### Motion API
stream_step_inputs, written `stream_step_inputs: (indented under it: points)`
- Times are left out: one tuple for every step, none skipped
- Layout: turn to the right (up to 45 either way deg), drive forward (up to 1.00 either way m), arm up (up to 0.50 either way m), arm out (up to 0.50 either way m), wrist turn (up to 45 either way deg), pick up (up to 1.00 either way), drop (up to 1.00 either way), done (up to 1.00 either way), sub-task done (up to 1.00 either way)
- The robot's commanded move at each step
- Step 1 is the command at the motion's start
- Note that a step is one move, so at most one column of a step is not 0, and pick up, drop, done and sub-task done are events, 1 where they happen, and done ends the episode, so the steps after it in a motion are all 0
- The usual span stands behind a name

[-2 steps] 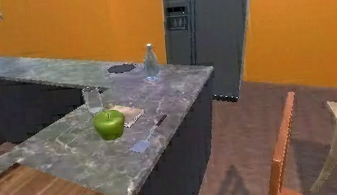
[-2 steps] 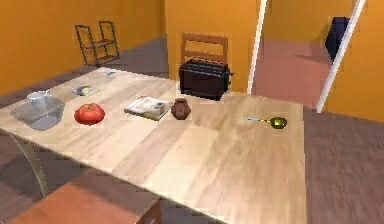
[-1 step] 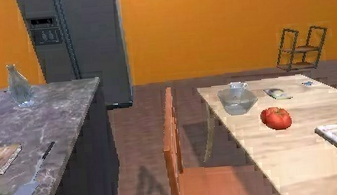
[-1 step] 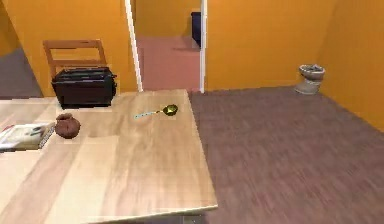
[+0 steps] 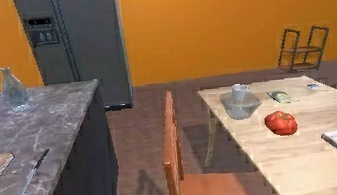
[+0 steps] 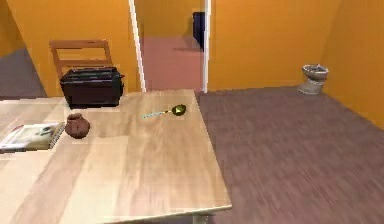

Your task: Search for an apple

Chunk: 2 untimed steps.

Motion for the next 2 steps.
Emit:
stream_step_inputs:
  points:
    - [-45.0,0.00,0.00,0.00,0.0,0.00,0.00,0.00,0.00]
    - [0.0,0.00,0.00,0.00,0.0,0.00,0.00,1.00,0.00]
